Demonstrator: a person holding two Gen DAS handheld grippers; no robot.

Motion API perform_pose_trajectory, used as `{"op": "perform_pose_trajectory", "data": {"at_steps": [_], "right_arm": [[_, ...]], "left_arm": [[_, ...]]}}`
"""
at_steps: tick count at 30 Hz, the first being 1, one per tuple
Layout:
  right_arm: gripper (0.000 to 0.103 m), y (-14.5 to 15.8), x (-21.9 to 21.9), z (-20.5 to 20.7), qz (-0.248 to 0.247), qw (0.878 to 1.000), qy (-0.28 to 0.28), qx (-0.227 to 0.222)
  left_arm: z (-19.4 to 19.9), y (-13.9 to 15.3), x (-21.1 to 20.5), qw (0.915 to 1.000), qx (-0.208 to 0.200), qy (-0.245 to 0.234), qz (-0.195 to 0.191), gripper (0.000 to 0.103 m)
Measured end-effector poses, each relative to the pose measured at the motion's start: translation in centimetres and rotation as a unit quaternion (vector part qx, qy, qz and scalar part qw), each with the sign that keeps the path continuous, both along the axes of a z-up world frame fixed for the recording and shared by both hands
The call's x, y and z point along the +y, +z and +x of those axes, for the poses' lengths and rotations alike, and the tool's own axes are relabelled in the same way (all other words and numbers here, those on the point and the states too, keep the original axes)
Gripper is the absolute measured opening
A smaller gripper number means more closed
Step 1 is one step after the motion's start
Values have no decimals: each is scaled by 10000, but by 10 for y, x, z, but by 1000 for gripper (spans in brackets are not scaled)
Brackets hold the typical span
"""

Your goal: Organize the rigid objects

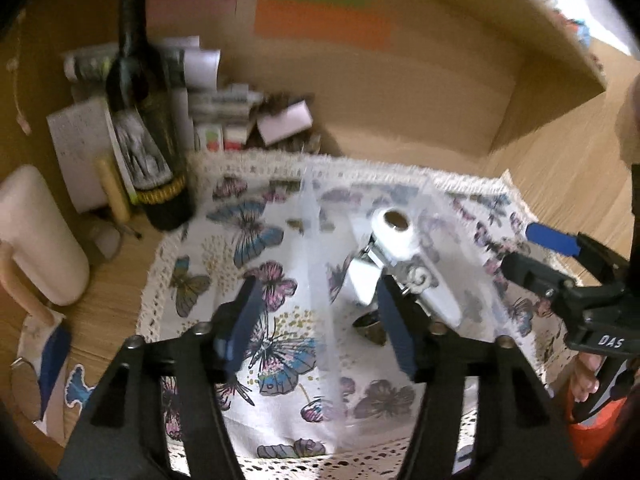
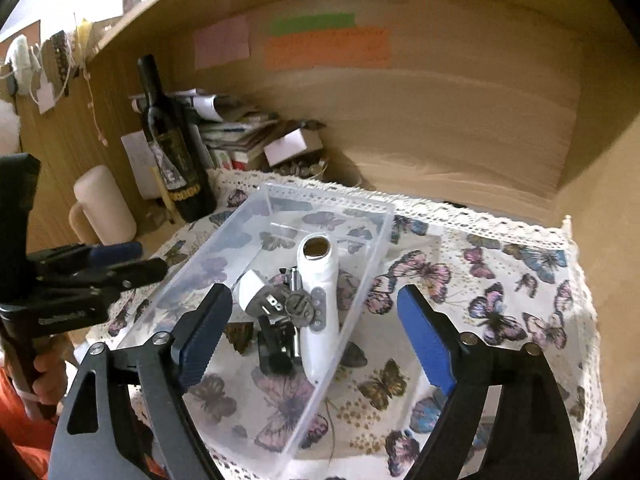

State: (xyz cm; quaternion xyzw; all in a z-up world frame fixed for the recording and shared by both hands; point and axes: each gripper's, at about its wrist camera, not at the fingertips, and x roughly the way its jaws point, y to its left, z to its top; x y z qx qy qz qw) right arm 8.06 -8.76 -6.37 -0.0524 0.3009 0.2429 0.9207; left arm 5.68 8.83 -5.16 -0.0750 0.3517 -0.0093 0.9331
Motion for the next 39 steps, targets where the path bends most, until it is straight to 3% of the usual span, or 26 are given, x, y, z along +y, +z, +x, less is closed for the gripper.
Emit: {"op": "perform_pose_trajectory", "data": {"at_steps": [5, 12, 24, 39], "right_arm": [[102, 10, -17, -24, 126, 9986, -215, -462], [103, 26, -37, -56, 303, 9936, -453, -986], [103, 35, -46, -85, 424, 9876, -531, -1414], [103, 39, -46, -88, 466, 9859, -555, -1510]], "left_arm": [[-29, 25, -18, 9968, -725, 38, 330, 82], [-64, 45, -44, 9865, -1502, 47, 654, 100], [-80, 54, -60, 9806, -1858, 18, 626, 102], [-80, 57, -61, 9791, -1935, 28, 626, 102]]}}
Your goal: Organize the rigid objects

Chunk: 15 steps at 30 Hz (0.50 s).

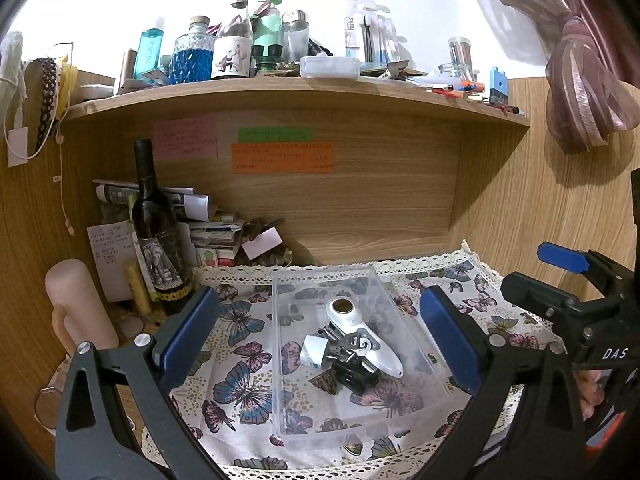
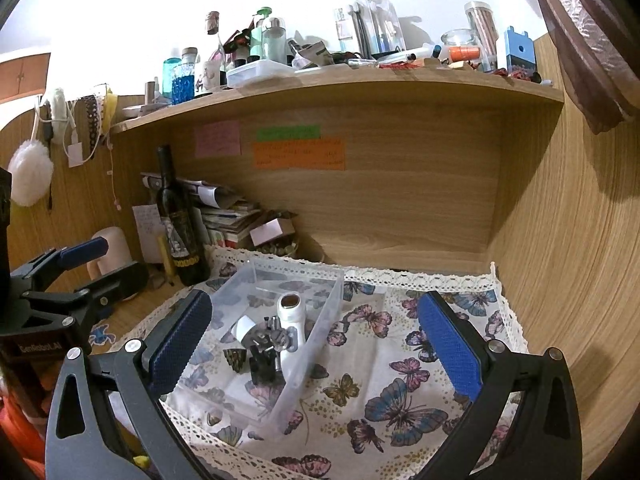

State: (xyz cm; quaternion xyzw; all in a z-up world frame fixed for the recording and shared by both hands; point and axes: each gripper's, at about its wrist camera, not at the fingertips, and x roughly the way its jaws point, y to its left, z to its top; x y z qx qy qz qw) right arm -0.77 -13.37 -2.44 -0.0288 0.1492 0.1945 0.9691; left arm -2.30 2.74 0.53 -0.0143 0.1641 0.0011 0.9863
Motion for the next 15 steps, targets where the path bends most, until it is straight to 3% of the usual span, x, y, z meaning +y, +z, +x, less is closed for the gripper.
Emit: {"op": "perform_pose_trajectory", "data": {"at_steps": [15], "right_arm": [[103, 1, 2, -2, 30, 10000, -19, -72]], "left_arm": [[-1, 1, -1, 10000, -55, -39, 3, 103]]}}
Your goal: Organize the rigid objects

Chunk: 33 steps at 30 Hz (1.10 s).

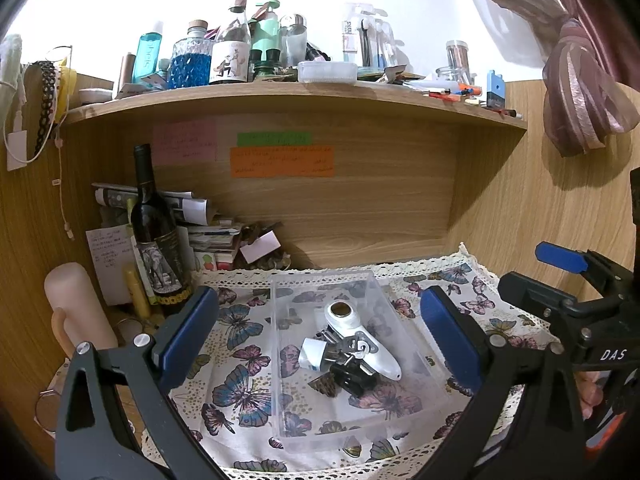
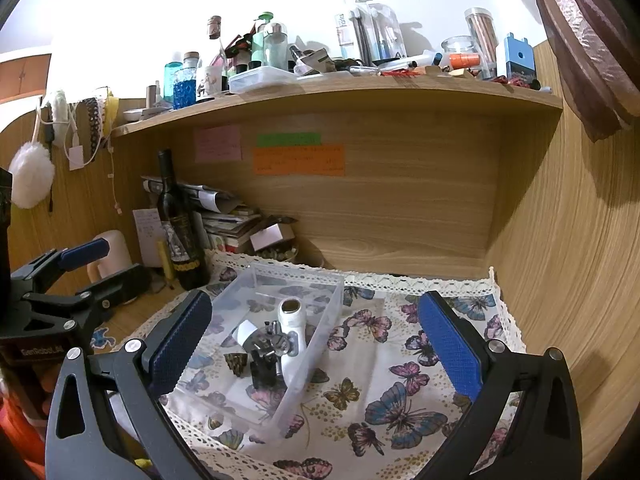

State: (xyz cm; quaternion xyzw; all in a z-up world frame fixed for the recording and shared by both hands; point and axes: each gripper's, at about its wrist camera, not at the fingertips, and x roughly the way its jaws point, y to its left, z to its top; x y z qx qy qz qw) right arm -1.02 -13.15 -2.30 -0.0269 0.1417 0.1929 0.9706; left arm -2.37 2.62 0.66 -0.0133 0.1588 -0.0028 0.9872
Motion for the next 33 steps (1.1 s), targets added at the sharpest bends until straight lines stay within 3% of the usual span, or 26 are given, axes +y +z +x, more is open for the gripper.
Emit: {"op": "perform_pose_trajectory", "data": {"at_steps": [33], "right_arm": [[103, 2, 0, 1, -15, 10000, -79, -52]], "left_arm": [[3, 0, -1, 10000, -70, -49, 33, 103]]}}
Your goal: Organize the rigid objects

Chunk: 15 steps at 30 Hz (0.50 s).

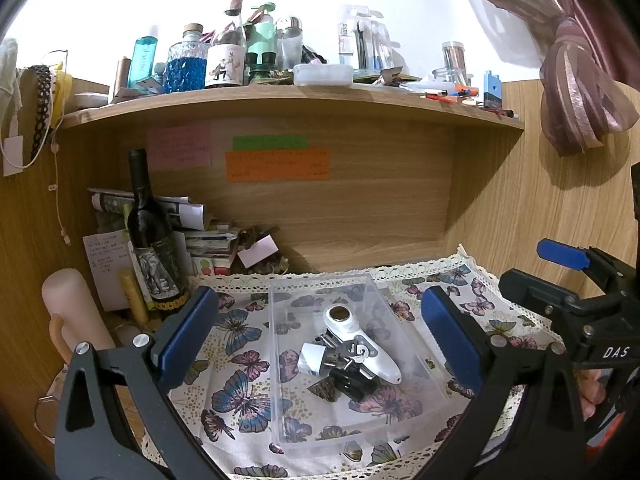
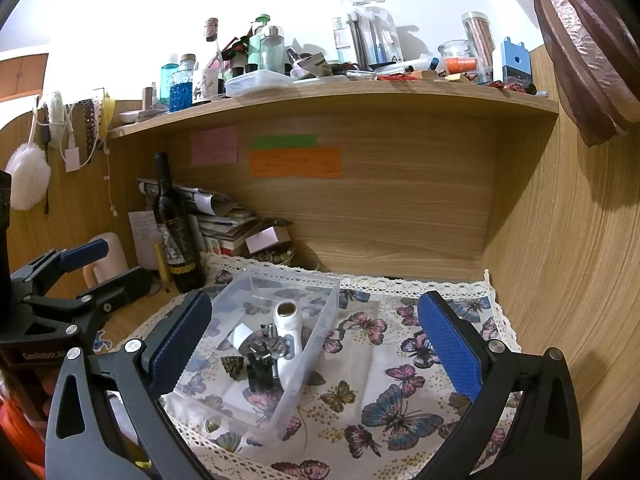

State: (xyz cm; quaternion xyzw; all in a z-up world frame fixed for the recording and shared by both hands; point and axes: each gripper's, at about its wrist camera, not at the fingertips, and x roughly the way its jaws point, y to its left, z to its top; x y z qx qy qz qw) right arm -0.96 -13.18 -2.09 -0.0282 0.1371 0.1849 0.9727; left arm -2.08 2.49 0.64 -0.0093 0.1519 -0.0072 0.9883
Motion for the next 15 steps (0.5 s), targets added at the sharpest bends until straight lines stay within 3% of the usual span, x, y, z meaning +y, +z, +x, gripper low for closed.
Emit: {"op": "perform_pose_trajectory", "data": {"at_steps": [15], "right_arm": [[103, 0, -1, 4, 23, 10000, -41, 23]], "left_arm": [[6, -2, 3, 9998, 135, -44, -125, 103]]}}
